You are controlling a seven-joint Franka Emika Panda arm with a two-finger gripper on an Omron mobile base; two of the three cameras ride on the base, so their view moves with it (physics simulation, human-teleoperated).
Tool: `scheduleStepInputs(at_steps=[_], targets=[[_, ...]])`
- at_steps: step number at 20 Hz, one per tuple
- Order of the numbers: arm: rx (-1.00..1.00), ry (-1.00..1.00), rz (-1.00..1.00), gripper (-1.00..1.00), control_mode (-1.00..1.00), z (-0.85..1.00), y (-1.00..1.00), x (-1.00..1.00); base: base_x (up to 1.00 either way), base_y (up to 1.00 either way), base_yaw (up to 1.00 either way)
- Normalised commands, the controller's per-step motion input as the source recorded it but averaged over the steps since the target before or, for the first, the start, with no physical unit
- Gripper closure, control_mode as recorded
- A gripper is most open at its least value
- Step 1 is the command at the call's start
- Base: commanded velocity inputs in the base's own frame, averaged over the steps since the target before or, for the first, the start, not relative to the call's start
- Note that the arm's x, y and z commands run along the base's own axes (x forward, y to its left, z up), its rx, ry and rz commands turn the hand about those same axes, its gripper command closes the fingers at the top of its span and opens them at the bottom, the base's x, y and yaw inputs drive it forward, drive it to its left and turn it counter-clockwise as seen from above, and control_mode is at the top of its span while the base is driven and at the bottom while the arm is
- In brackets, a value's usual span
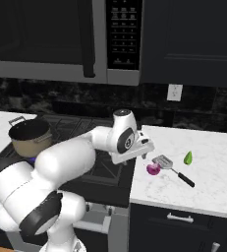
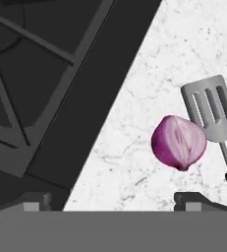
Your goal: Put the onion and lemon wedge in the pot. Retrieve the spatula and lightly stir the vegetables in the pot.
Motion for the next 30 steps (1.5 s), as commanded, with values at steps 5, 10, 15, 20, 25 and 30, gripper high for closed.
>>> scheduleStepInputs(at_steps=[5, 10, 15, 20, 25, 30], targets=[[-0.09, 0.0, 0.0, -1.0, -1.0, -0.75, -0.43, 0.5, 0.0, 0.0, 0.0], [-0.03, 0.0, 0.0, -1.0, -1.0, -0.26, -0.25, 0.48, 0.0, 0.0, 0.0], [0.0, 0.0, 0.0, -1.0, -1.0, -0.17, -0.47, 0.19, 0.0, 0.0, 0.0], [0.0, 0.0, 0.01, -1.0, -1.0, -0.25, -0.38, 0.28, 0.0, 0.0, 0.0], [0.0, 0.0, 0.0, 1.0, -1.0, -0.11, -0.21, 0.05, 0.0, 0.0, 0.0], [0.0, -0.04, 0.0, 1.0, -1.0, 0.0, 0.0, -0.16, 0.0, 0.0, 0.0]])
